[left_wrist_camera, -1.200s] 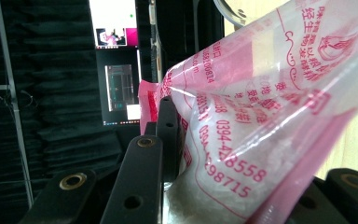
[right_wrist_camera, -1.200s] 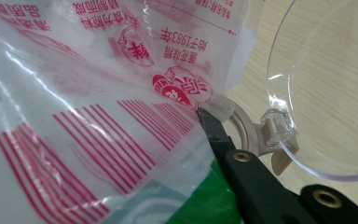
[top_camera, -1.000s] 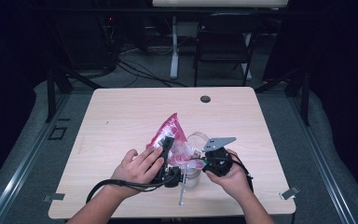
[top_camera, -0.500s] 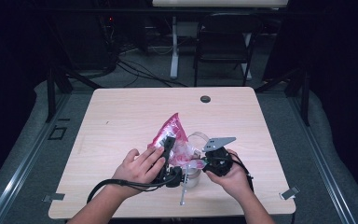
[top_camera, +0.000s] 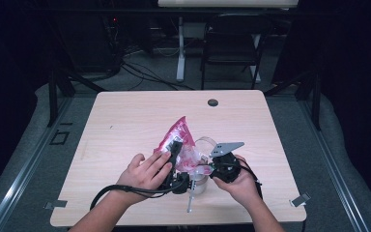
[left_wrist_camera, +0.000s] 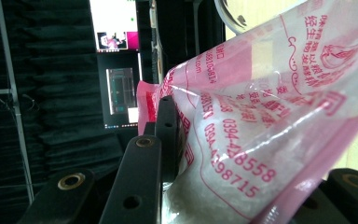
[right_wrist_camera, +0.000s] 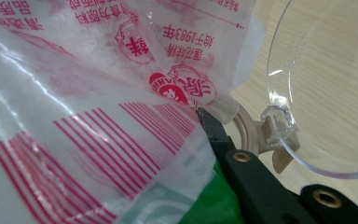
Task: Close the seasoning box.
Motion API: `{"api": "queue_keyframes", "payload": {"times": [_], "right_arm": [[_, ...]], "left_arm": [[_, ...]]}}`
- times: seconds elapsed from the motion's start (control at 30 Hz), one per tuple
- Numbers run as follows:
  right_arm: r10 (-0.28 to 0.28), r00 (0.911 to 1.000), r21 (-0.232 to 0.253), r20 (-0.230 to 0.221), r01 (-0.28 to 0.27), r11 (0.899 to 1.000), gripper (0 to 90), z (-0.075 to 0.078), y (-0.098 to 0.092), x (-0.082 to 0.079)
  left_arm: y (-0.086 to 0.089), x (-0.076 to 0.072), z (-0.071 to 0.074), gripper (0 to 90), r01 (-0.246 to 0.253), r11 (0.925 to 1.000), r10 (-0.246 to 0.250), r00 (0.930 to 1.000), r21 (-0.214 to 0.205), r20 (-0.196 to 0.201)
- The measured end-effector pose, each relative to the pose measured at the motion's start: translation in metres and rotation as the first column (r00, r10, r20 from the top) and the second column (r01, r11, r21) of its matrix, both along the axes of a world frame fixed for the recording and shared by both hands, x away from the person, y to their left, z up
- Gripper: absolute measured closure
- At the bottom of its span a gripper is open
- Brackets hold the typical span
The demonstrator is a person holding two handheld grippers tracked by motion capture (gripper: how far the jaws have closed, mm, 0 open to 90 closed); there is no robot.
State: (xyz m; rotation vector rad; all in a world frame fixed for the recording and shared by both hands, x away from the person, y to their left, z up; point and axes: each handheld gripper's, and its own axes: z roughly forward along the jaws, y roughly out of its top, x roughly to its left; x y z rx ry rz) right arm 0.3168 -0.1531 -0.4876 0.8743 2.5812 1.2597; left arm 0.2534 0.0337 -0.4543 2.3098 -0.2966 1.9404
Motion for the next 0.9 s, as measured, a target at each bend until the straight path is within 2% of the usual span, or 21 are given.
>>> {"api": "queue_keyframes", "payload": {"times": [0.17, 0.3, 0.37, 0.63, 0.73, 0.9], "right_arm": [[0.001, 1.0, 0.002, 0.001, -0.001, 1.0, 90.0, 0.0003, -0.0001, 0.0], [0.004, 1.0, -0.001, 0.0, -0.004, 1.0, 90.0, -0.0001, 0.0011, -0.0001], [0.003, 1.0, 0.0, -0.001, -0.003, 1.0, 90.0, -0.0005, 0.0015, -0.0003], [0.001, 1.0, -0.005, 0.001, -0.001, 1.0, 90.0, -0.0011, 0.0016, -0.0001], [0.003, 1.0, -0.004, 0.001, -0.003, 1.0, 90.0, -0.0011, 0.0016, -0.0001], [0.003, 1.0, -0.003, 0.001, -0.003, 1.0, 90.0, -0.001, 0.0017, -0.0003]], "left_arm": [[0.0, -0.0016, 0.0012, 74.9, 0.005, 0.9996, -0.005, 1.0, 0.028, -0.001], [0.0011, -0.0012, 0.0013, 75.0, -0.001, 0.9989, 0.002, 0.9998, 0.046, -0.019], [0.0007, -0.0019, 0.002, 75.0, 0.0, 0.9978, 0.001, 0.9999, 0.066, -0.011], [0.0003, -0.0017, 0.0007, 75.0, 0.007, 0.9971, -0.006, 0.9999, 0.075, -0.008], [-0.0001, -0.0017, 0.0021, 75.0, 0.006, 0.9958, -0.004, 0.9999, 0.091, -0.013], [0.0, -0.0023, 0.0018, 74.9, 0.002, 0.9963, 0.0, 0.9998, 0.086, -0.019]]}}
